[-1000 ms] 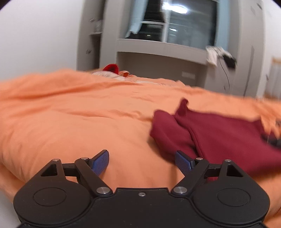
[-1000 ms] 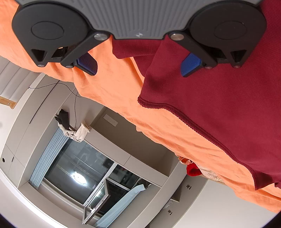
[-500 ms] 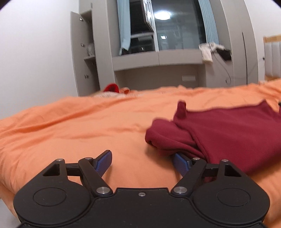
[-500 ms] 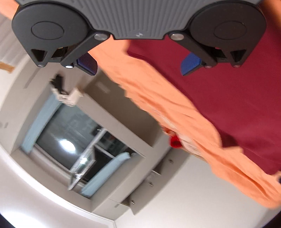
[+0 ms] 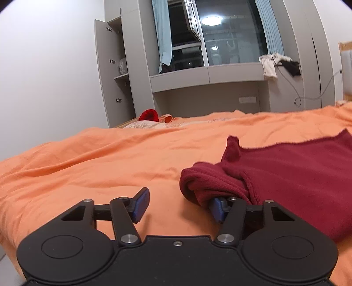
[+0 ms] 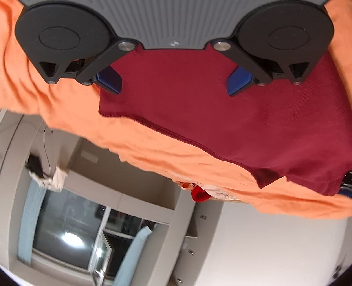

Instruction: Fold small clothes

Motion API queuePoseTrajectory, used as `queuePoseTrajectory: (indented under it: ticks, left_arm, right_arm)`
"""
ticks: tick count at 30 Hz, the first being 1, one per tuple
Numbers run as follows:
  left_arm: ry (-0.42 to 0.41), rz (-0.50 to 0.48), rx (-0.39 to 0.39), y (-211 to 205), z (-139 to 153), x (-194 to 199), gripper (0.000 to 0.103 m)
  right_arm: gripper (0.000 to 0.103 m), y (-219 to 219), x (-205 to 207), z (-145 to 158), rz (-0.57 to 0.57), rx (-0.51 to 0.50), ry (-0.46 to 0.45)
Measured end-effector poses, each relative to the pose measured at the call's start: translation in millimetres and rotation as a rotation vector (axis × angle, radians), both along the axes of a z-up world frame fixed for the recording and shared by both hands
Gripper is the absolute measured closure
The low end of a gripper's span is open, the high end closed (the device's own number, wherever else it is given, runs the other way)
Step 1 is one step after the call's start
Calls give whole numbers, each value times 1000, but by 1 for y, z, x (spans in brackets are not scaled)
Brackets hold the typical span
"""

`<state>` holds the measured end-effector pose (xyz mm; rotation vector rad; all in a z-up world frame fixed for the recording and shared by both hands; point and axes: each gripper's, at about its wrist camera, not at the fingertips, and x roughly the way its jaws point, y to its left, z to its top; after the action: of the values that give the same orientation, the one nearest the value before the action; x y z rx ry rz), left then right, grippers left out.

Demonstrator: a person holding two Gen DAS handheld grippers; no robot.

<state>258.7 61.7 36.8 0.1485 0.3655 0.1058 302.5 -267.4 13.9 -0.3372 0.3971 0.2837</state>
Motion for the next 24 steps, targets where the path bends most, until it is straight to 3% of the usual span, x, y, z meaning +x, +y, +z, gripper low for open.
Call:
queuePoseTrajectory:
  ticks: [4,7,9,15,18,24]
  left_arm:
    - [10,-26,-71,6,3,-1,92]
    - [-9,-32,-80,4,3,-6,97]
    - [-8,-10,-111,6,4,-9,98]
    - [56,72,-313,24,-4,-9,98]
    - [86,75,-355,28,-7,-6,97]
    - [80,78,-384,34,-7,-13,75]
  right_arm:
    - [0,2,-3,-2,0,-24,-15]
    - [0,2,-4,-3,0,-25,-17]
    - [0,3,-2,-4,1,-22,-14]
    - [0,5,-1,-6,1,-26,-14]
    - [0,5,-2,-7,1,-25,-15]
    - [0,8,-5,-7,-4,-34,-35]
